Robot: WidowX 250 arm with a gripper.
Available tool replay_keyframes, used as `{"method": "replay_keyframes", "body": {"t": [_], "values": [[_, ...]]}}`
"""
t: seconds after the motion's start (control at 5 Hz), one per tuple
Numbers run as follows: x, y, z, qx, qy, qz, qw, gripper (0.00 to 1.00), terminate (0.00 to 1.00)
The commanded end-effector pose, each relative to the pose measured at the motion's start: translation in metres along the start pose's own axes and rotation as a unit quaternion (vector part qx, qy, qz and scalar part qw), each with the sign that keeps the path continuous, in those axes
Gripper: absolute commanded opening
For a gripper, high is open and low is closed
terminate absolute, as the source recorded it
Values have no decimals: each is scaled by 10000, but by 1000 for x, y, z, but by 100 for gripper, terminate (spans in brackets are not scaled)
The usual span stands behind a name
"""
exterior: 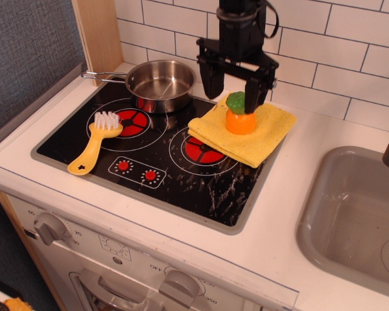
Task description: Pick up the pineapple and place it on the yellow towel
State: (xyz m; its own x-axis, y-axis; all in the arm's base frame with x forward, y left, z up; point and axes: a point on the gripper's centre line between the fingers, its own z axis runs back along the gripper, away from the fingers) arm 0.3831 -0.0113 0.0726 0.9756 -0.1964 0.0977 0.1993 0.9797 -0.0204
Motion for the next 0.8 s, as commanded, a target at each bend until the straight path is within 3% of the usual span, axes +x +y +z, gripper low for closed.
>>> {"method": "replay_keyframes", "body": {"t": [0.0, 0.4, 0.6], "values": [[-15, 2, 56, 302, -522, 169, 9980, 100, 0], [-15, 2, 56, 302, -522, 169, 9980, 100, 0], [-15, 2, 56, 302, -522, 169, 9980, 100, 100]]}}
